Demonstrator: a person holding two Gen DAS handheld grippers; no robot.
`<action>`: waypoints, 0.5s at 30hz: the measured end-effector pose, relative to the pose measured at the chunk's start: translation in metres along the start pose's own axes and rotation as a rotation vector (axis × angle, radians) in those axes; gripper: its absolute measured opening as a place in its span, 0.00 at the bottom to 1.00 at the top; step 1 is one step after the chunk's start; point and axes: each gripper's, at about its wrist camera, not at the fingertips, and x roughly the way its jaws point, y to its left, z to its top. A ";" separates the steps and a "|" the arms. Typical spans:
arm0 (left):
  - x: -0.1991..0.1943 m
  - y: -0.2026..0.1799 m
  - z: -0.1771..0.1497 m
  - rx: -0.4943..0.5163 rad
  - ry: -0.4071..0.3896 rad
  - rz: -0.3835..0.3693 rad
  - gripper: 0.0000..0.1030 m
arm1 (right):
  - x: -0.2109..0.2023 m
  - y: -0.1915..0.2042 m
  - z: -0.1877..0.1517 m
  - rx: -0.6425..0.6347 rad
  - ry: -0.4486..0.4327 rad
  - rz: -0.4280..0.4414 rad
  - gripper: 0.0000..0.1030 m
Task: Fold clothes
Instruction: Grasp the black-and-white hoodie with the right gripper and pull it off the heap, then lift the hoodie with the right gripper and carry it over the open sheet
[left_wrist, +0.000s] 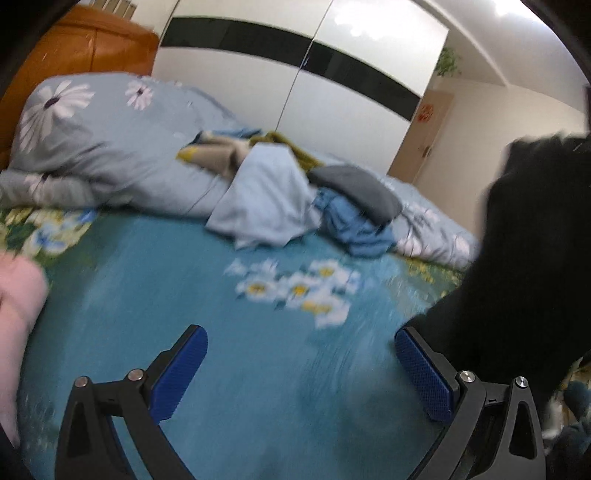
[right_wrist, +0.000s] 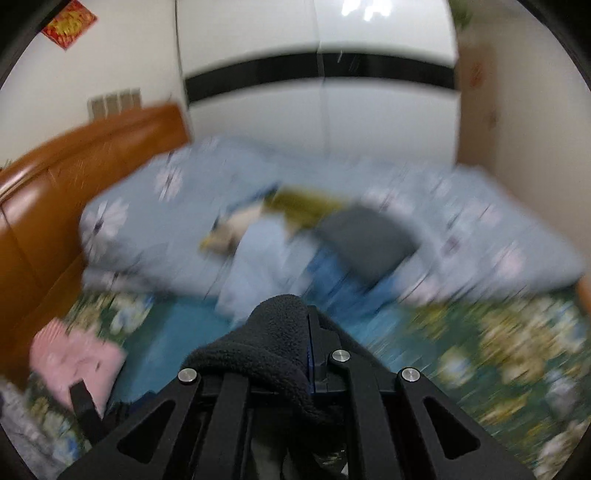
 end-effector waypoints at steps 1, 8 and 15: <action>-0.004 0.005 -0.006 -0.007 0.014 0.005 1.00 | 0.023 0.003 -0.014 0.012 0.047 0.039 0.06; -0.024 0.022 -0.040 -0.011 0.096 -0.020 1.00 | 0.078 0.023 -0.083 -0.094 0.237 0.101 0.16; -0.026 0.013 -0.065 0.004 0.145 -0.067 1.00 | -0.014 0.020 -0.129 -0.211 0.105 0.148 0.39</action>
